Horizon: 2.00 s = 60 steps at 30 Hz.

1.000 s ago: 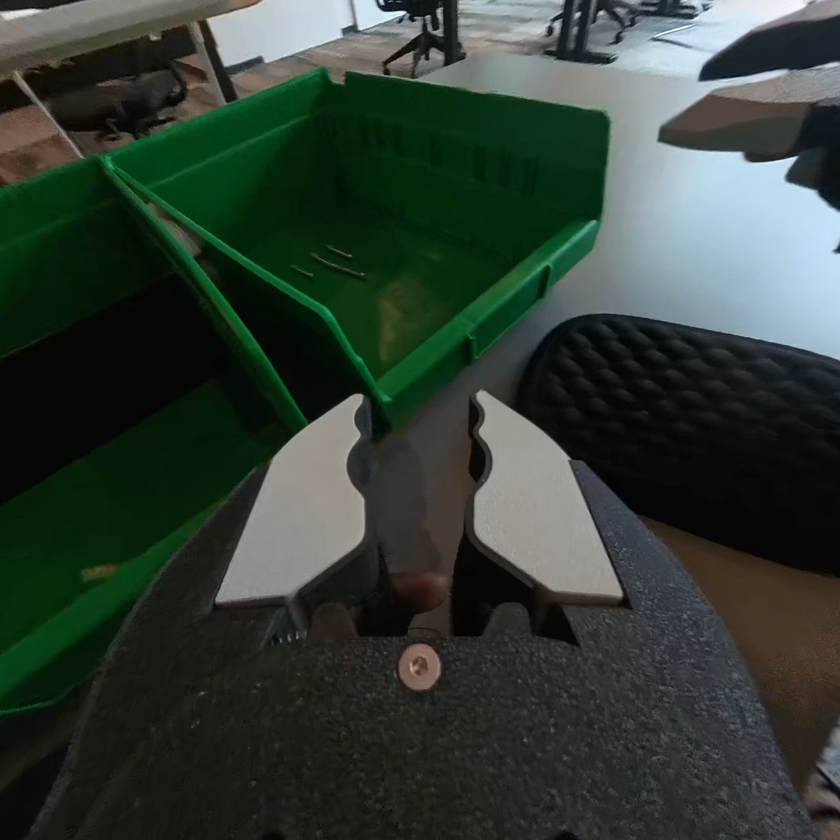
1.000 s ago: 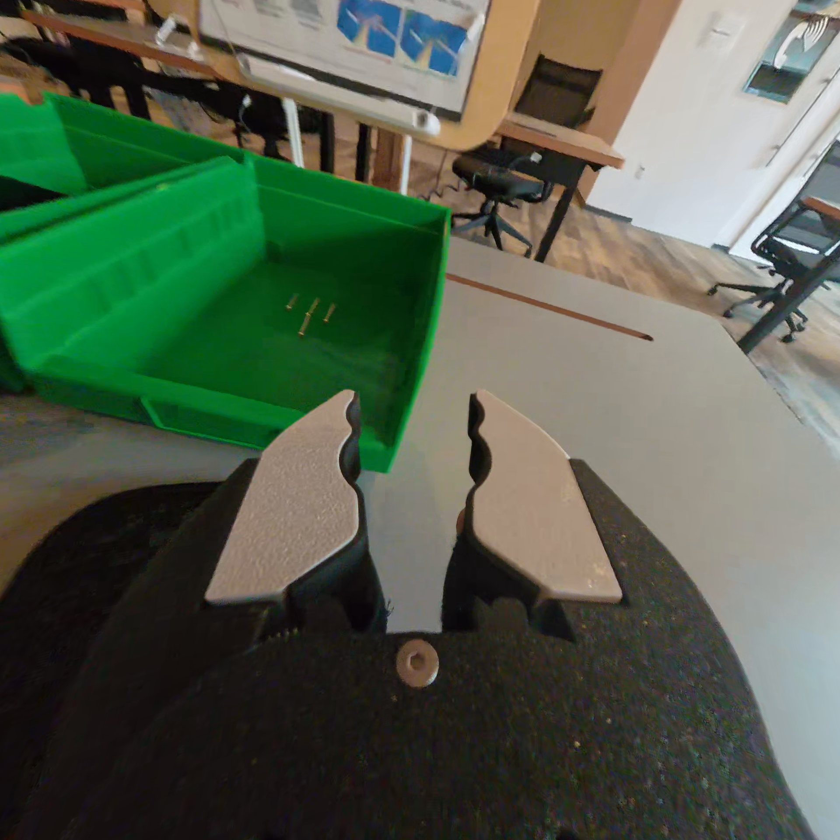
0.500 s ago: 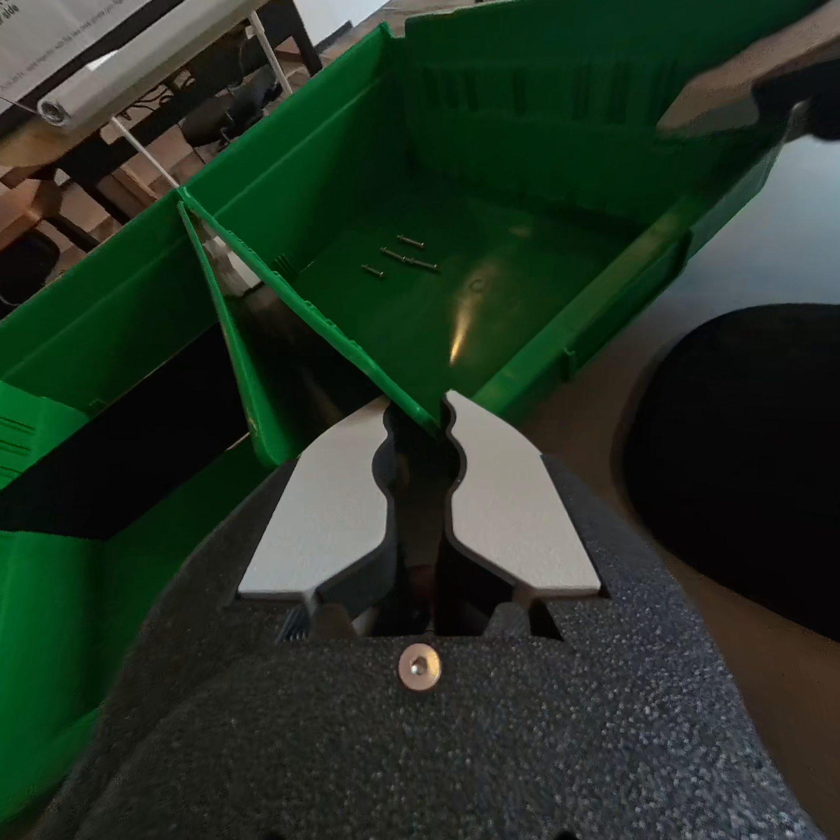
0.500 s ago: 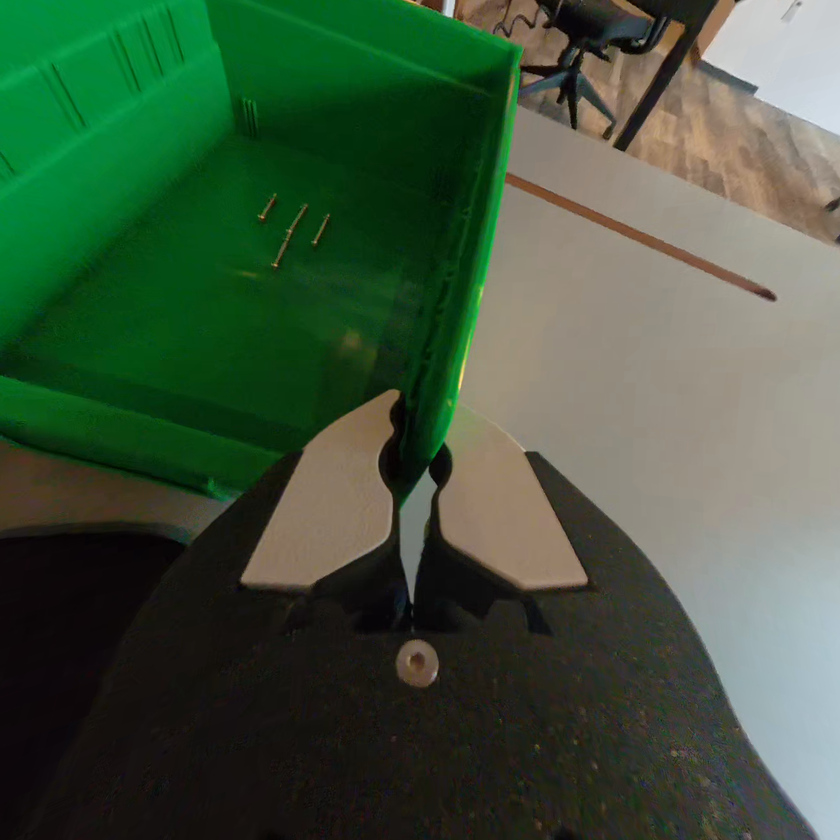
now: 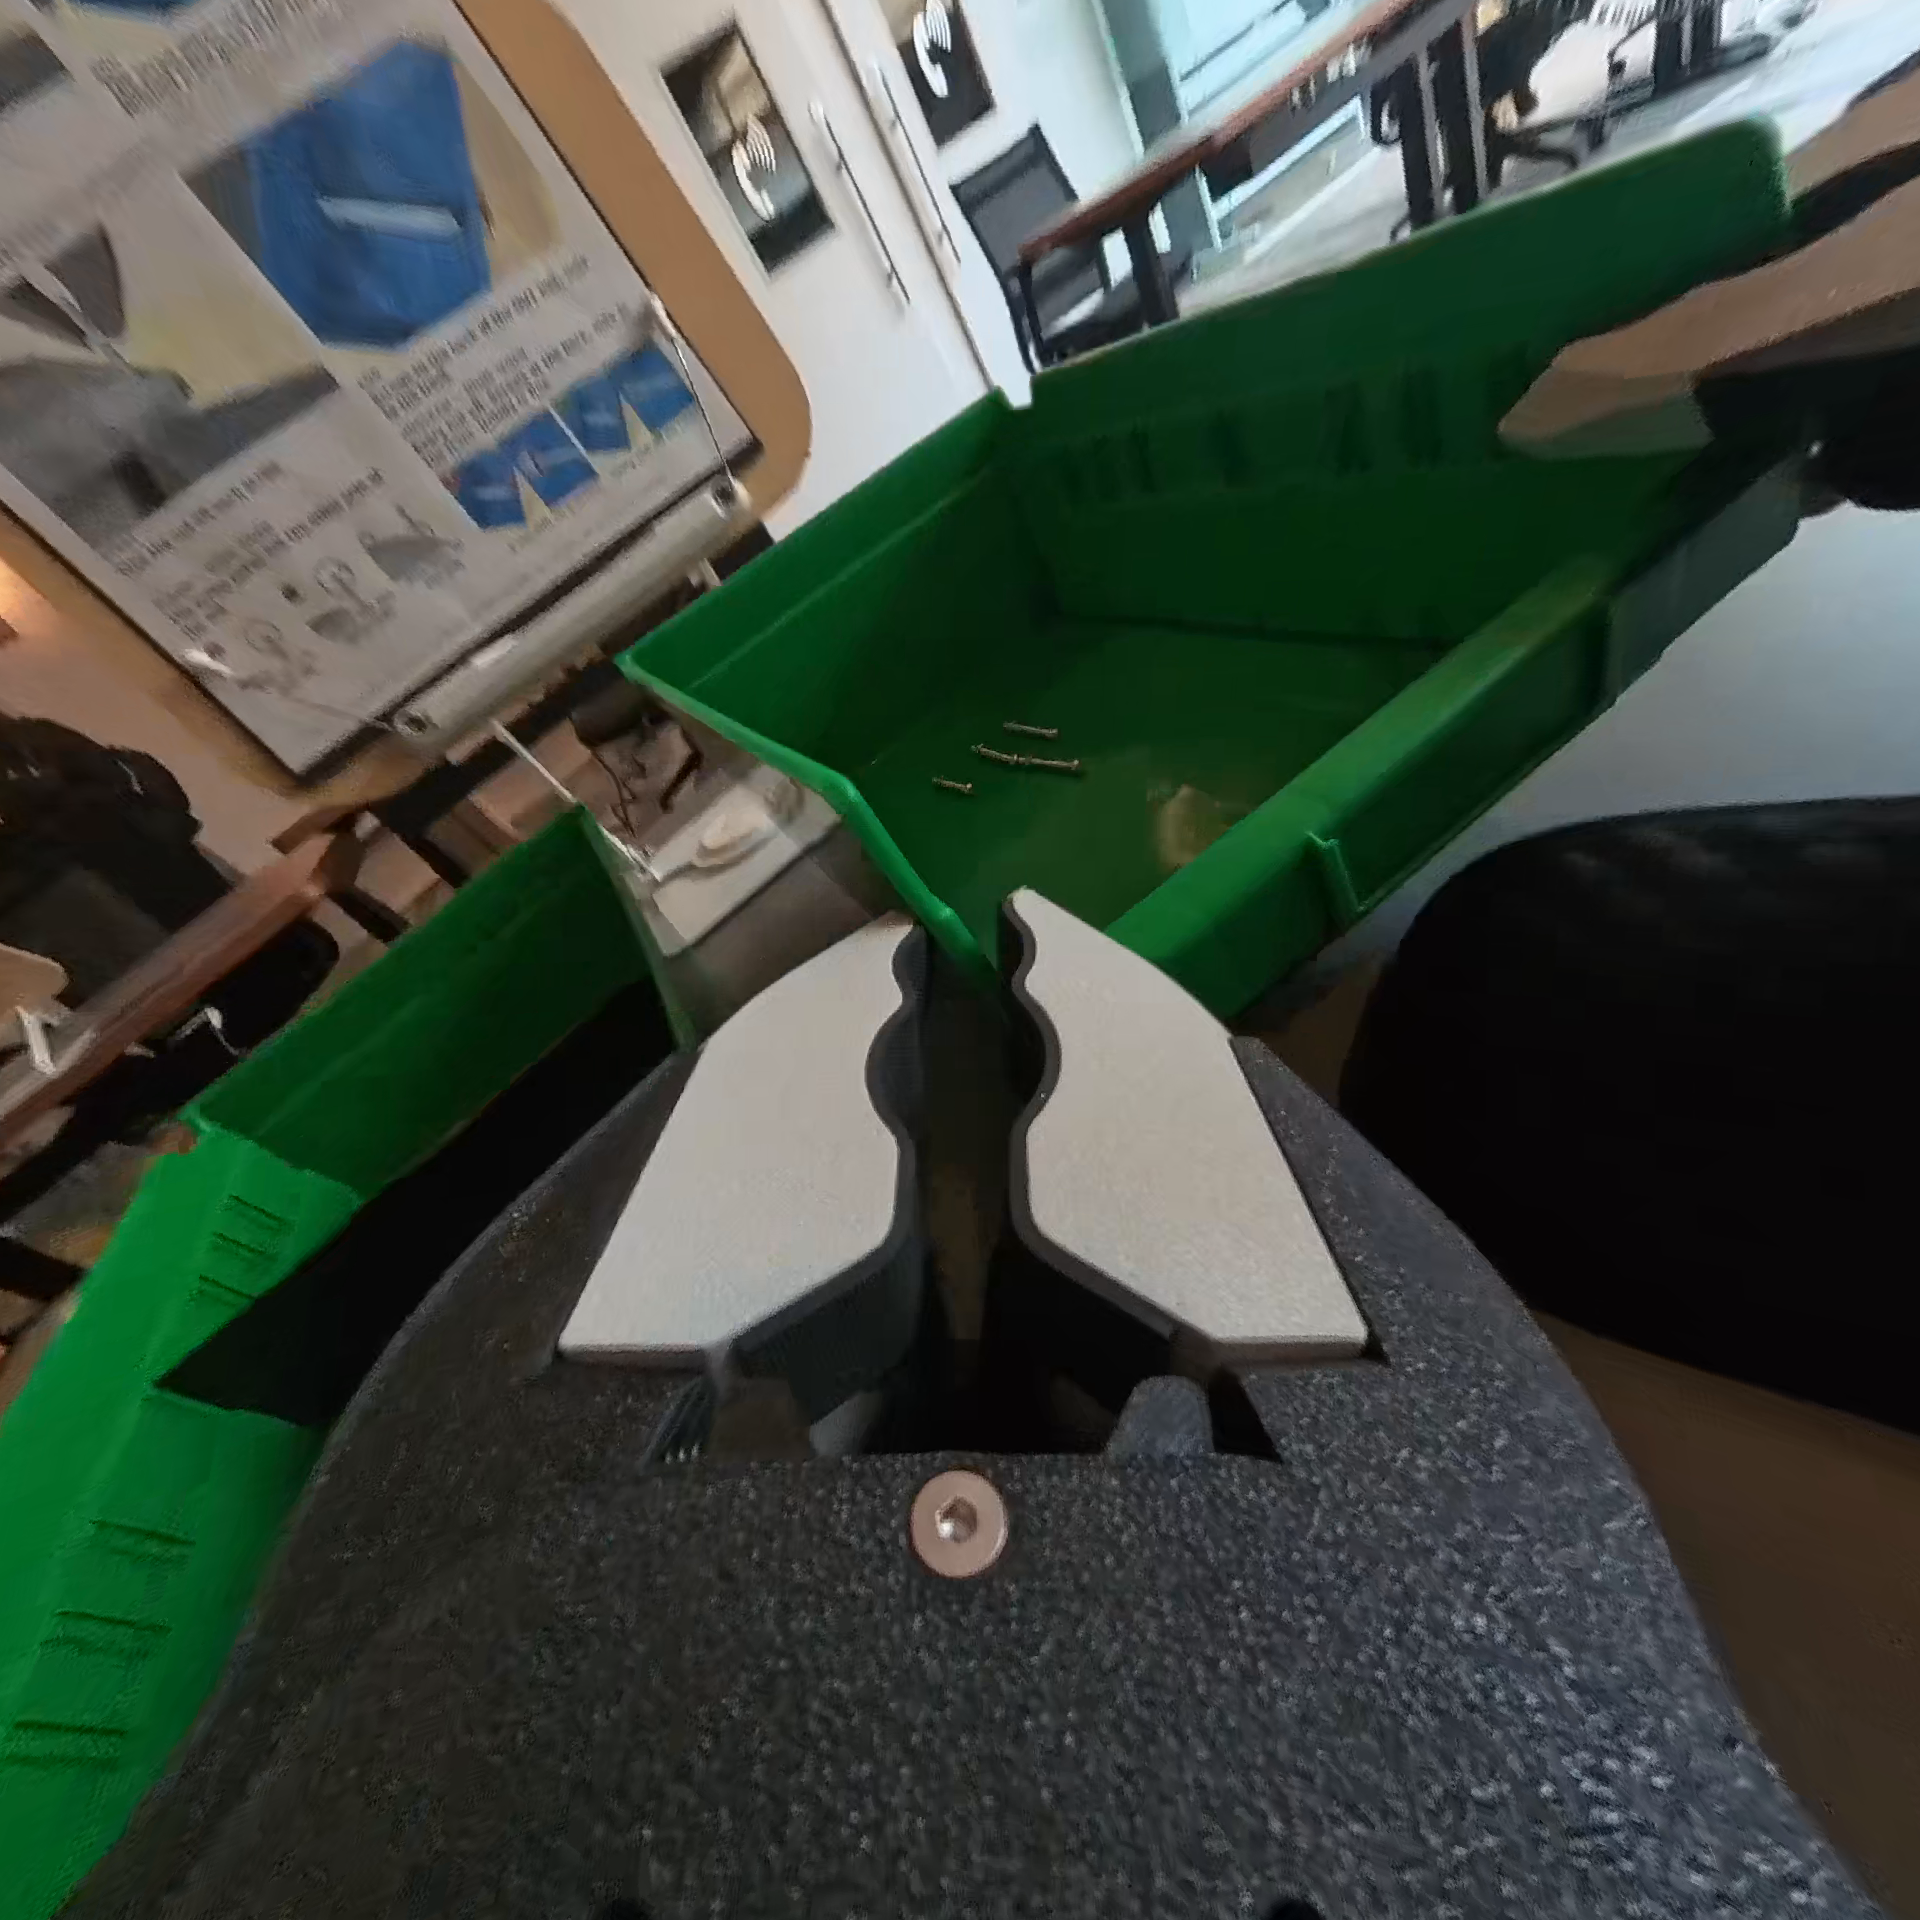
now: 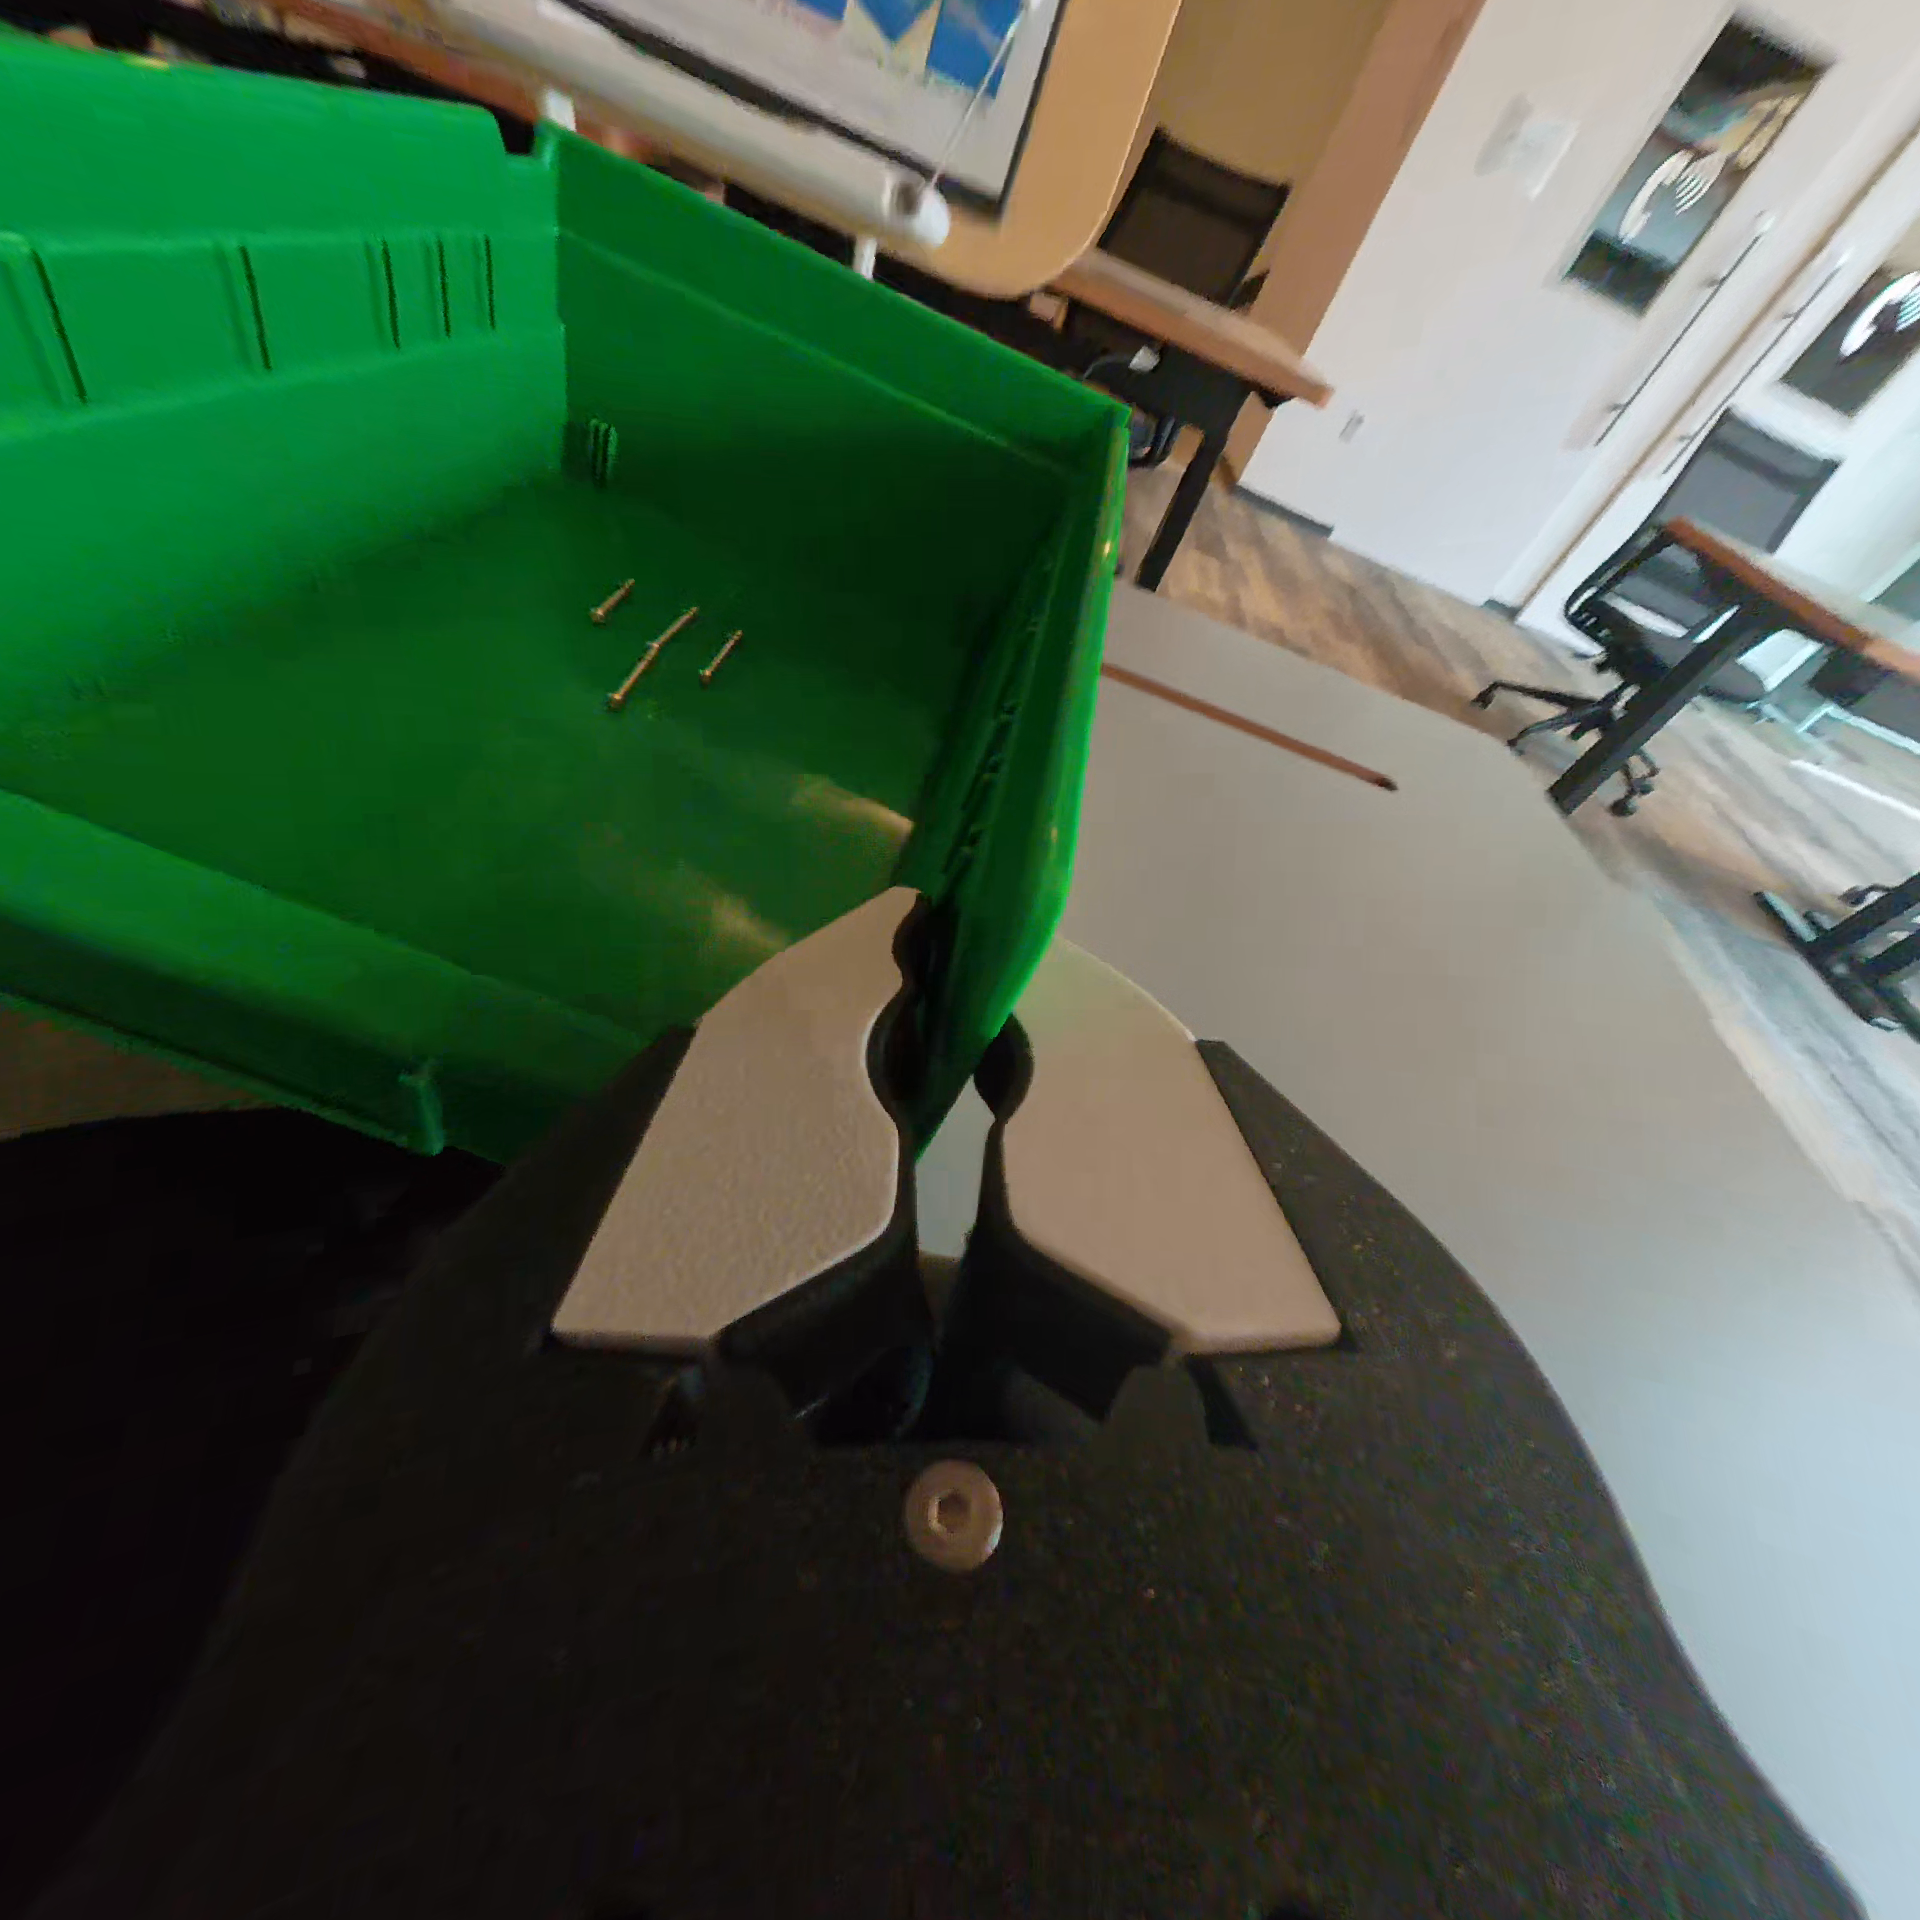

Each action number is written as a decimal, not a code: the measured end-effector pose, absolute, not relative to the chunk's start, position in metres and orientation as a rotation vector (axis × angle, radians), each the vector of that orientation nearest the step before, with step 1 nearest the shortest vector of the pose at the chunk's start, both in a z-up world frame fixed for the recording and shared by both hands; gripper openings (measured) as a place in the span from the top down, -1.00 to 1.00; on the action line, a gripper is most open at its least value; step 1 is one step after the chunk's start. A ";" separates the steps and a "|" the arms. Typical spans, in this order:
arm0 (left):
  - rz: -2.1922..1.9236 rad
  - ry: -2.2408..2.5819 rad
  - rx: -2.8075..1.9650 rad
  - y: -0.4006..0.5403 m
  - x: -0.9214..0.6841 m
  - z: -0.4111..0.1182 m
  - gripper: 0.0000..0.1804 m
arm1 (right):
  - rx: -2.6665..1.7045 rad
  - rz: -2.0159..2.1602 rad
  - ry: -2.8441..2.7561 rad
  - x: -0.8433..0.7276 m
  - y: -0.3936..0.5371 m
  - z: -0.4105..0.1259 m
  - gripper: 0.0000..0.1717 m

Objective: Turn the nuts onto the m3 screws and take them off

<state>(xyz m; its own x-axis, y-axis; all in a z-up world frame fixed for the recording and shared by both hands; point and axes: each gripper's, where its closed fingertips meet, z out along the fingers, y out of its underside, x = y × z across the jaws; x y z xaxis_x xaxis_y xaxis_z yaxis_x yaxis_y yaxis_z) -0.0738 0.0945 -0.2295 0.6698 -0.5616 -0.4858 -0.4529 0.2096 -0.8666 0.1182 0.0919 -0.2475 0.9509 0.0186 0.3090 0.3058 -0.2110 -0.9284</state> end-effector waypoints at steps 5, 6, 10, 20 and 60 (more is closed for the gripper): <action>-0.073 0.871 -1.332 0.085 -0.094 -0.184 0.89 | -1.701 -0.272 -0.212 0.098 0.080 -0.206 0.95; -0.070 0.859 -1.324 0.083 -0.102 -0.176 0.89 | -1.688 -0.276 -0.218 0.090 0.080 -0.197 0.95; -0.029 0.795 -1.305 0.081 -0.143 -0.147 0.89 | -1.651 -0.258 -0.257 0.049 0.087 -0.165 0.96; 0.202 0.611 -1.309 0.073 -0.299 -0.105 0.90 | -1.577 -0.032 -0.418 -0.115 0.127 -0.130 0.95; 0.062 0.109 -1.613 0.095 -0.570 -0.242 0.95 | -1.630 -0.129 -0.744 -0.380 0.144 -0.249 0.85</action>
<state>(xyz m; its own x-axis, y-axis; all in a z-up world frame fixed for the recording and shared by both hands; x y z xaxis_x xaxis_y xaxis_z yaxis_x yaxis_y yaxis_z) -0.5700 0.0949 -0.2422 0.9937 -0.0318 -0.1071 -0.1084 -0.0424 -0.9932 -0.3802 0.1442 -0.2494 0.7839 0.3898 0.4833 0.5296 -0.0136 -0.8481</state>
